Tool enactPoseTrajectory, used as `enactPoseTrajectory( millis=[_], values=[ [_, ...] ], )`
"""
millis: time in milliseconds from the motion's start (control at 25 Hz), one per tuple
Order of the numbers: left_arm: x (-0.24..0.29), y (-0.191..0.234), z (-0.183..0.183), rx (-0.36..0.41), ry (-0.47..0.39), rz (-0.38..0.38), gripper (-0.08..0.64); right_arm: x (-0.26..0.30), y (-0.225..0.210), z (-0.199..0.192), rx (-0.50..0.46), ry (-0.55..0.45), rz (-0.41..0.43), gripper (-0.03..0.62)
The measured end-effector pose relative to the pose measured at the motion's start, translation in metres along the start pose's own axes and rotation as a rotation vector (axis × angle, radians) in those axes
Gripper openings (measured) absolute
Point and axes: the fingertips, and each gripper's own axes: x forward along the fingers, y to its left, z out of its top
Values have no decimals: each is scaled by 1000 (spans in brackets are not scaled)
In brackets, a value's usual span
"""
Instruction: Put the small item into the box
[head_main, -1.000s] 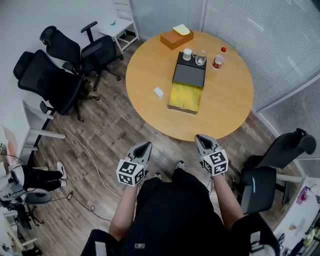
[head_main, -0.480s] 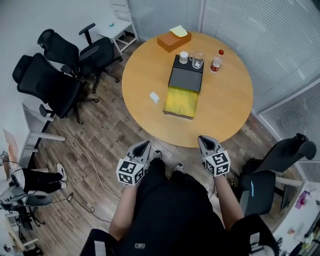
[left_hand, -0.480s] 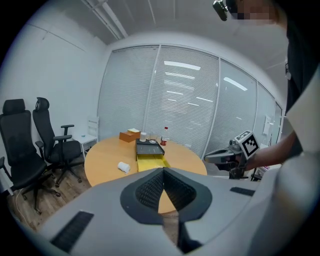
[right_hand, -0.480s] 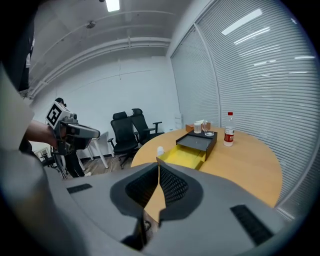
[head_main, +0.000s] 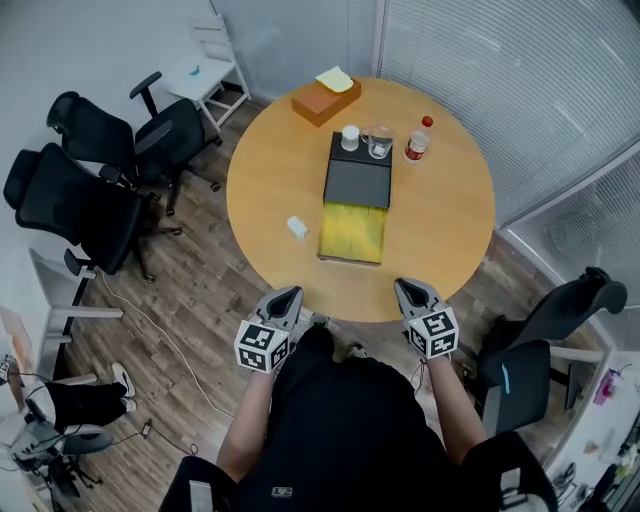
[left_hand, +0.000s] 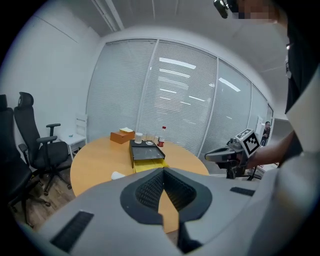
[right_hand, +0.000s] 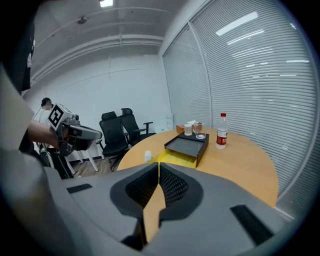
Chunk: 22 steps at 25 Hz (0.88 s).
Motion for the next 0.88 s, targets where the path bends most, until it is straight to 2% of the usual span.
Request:
enactPoseTrajectory(
  millis=[120, 360, 640, 880],
  values=[
    [15, 16, 9, 17, 9, -21, 6, 16, -7, 9, -5, 5, -13, 6],
    [37, 55, 19, -1, 18, -40, 6, 42, -12, 17, -19, 32, -42, 6],
    [67, 87, 21, 9, 54, -103, 6, 63, -8, 16, -12, 69, -68, 6],
    [92, 110, 8, 13, 108, -170, 6, 83, -7, 24, 21, 66, -130, 6]
  ],
)
